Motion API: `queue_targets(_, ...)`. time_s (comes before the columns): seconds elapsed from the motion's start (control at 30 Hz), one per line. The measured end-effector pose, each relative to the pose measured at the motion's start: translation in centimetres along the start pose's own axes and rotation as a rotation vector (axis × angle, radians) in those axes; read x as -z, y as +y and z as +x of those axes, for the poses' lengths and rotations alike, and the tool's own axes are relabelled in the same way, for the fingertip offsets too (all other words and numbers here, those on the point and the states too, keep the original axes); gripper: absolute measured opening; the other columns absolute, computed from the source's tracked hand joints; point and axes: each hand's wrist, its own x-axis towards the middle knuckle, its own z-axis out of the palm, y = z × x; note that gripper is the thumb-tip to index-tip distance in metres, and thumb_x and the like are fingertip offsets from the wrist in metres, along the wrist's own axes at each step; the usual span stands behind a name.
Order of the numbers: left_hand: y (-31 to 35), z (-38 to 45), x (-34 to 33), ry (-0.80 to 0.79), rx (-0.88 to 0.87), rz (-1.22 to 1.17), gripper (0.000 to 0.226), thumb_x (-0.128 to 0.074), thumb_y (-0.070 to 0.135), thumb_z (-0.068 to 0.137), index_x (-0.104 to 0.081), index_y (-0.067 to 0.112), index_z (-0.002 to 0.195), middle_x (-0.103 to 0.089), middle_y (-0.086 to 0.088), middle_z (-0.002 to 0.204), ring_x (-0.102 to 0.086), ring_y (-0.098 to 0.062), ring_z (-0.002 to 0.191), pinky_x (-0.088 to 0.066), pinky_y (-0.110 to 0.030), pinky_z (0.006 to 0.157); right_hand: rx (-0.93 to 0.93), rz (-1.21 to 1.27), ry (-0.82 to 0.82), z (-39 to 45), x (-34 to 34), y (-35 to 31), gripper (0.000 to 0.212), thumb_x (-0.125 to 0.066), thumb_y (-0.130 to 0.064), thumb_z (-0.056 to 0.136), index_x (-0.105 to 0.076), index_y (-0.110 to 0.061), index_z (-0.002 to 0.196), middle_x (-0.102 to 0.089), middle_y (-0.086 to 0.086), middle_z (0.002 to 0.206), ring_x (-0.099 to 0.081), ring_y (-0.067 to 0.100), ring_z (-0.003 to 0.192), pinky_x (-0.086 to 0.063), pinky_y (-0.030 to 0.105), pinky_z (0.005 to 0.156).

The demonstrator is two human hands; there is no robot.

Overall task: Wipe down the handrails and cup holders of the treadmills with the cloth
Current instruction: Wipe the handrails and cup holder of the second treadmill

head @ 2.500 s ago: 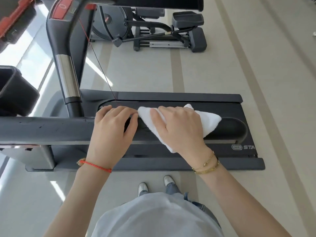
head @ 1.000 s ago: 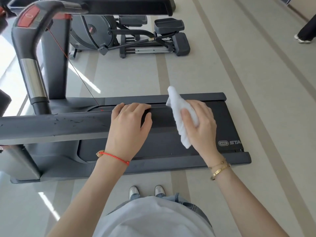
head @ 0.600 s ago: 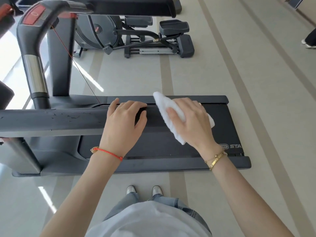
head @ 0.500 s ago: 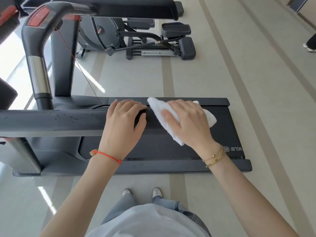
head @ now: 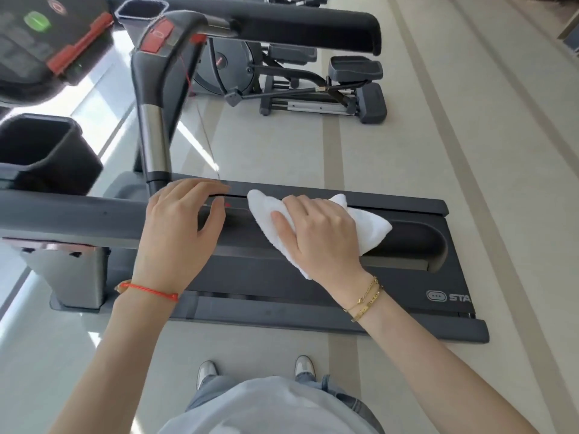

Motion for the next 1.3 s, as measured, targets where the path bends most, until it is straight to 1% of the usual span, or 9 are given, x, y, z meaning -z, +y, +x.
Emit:
queue_targets(0.13, -4.7, 0.1, 3.0, 0.029, -0.006, -0.009, 0.021, -0.059, 0.007, 0.094, -0.07, 0.01, 0.111, -0.069, -0.002, 0.109, -0.058, -0.024, 0.084, -0.049, -0.058, 0.087, -0.018, -0.015, 0.096, 1.2, -2.0, -4.2, 0.043, -0.036, -0.037, 0.102, -0.061, -0.015, 0.075, -0.056, -0.003, 0.063, -0.052, 0.019, 0.059, -0.038, 0.03, 0.062)
queue_targets(0.23, -8.3, 0.1, 4.8, 0.027, -0.01, 0.016, 0.02, -0.058, 0.008, 0.094, -0.07, 0.012, 0.11, -0.069, -0.002, 0.104, -0.061, -0.027, 0.092, -0.048, -0.058, 0.089, -0.013, -0.025, 0.123, 2.2, -3.3, -7.2, 0.04, -0.039, -0.036, 0.101, -0.063, -0.015, 0.077, -0.057, -0.003, 0.064, -0.054, 0.019, 0.061, -0.04, 0.029, 0.063)
queue_targets(0.37, -12.6, -0.2, 7.0, 0.06, -0.033, 0.039, 0.02, -0.059, 0.006, 0.092, -0.071, 0.011, 0.107, -0.068, 0.0, 0.098, -0.061, -0.025, 0.092, -0.047, -0.056, 0.09, 0.001, -0.012, 0.129, 3.8, -5.2, -12.2, 0.037, -0.041, -0.037, 0.101, -0.065, -0.016, 0.082, -0.06, -0.003, 0.068, -0.055, 0.019, 0.064, -0.043, 0.03, 0.065)
queue_targets(0.63, -19.4, -0.6, 11.5, 0.061, -0.019, 0.047, 0.021, -0.055, 0.007, 0.095, -0.07, 0.01, 0.109, -0.07, -0.003, 0.109, -0.062, -0.028, 0.108, -0.044, -0.054, 0.097, 0.018, 0.039, 0.103, 7.3, -8.0, -21.6, 0.037, -0.044, -0.04, 0.101, -0.064, -0.016, 0.079, -0.059, -0.003, 0.067, -0.054, 0.016, 0.064, -0.044, 0.029, 0.064)
queue_targets(0.87, -22.2, -1.0, 12.9, -0.023, -0.045, 0.017, 0.022, -0.055, 0.009, 0.095, -0.069, 0.01, 0.112, -0.069, -0.002, 0.11, -0.06, -0.028, 0.108, -0.044, -0.053, 0.097, 0.067, 0.108, -0.006, 7.5, -6.9, -22.1, 0.039, -0.042, -0.042, 0.101, -0.071, -0.016, 0.101, -0.072, -0.004, 0.09, -0.066, 0.018, 0.082, -0.051, 0.034, 0.078)
queue_targets(1.0, -23.8, -0.9, 13.4, -0.027, -0.024, 0.019, 0.022, -0.055, 0.012, 0.096, -0.069, 0.012, 0.113, -0.068, -0.001, 0.112, -0.059, -0.026, 0.109, -0.043, -0.052, 0.099, -0.019, 0.12, -0.146, 9.6, -7.1, -24.5, 0.044, -0.034, -0.046, 0.099, -0.069, -0.019, 0.095, -0.069, -0.005, 0.079, -0.063, 0.018, 0.071, -0.045, 0.032, 0.066)
queue_targets(1.1, -24.8, -0.9, 13.6, -0.02, -0.007, 0.014, 0.021, -0.055, 0.012, 0.095, -0.067, 0.011, 0.113, -0.067, -0.003, 0.112, -0.056, -0.026, 0.109, -0.044, -0.05, 0.099, 0.003, 0.143, -0.146, 11.2, -8.3, -27.1, 0.042, -0.036, -0.046, 0.098, -0.066, -0.02, 0.087, -0.066, -0.006, 0.071, -0.061, 0.018, 0.063, -0.039, 0.03, 0.058)
queue_targets(1.2, -25.5, -0.8, 13.8, -0.005, 0.001, -0.003, 0.022, -0.055, 0.01, 0.095, -0.067, 0.009, 0.114, -0.067, -0.003, 0.111, -0.054, -0.024, 0.11, -0.045, -0.039, 0.097, 0.045, 0.168, -0.099, 10.5, -8.6, -27.5, 0.04, -0.041, -0.045, 0.1, -0.069, -0.018, 0.094, -0.069, -0.004, 0.08, -0.064, 0.017, 0.074, -0.047, 0.032, 0.07)
queue_targets(1.3, -25.7, -0.8, 13.9, -0.011, 0.0, -0.004, 0.023, -0.055, 0.01, 0.095, -0.068, 0.008, 0.114, -0.067, -0.004, 0.11, -0.053, -0.025, 0.111, -0.046, -0.041, 0.097, 0.098, 0.133, -0.014, 8.6, -7.9, -25.4, 0.035, -0.048, -0.042, 0.1, -0.07, -0.016, 0.108, -0.072, -0.004, 0.097, -0.066, 0.015, 0.09, -0.049, 0.031, 0.084)
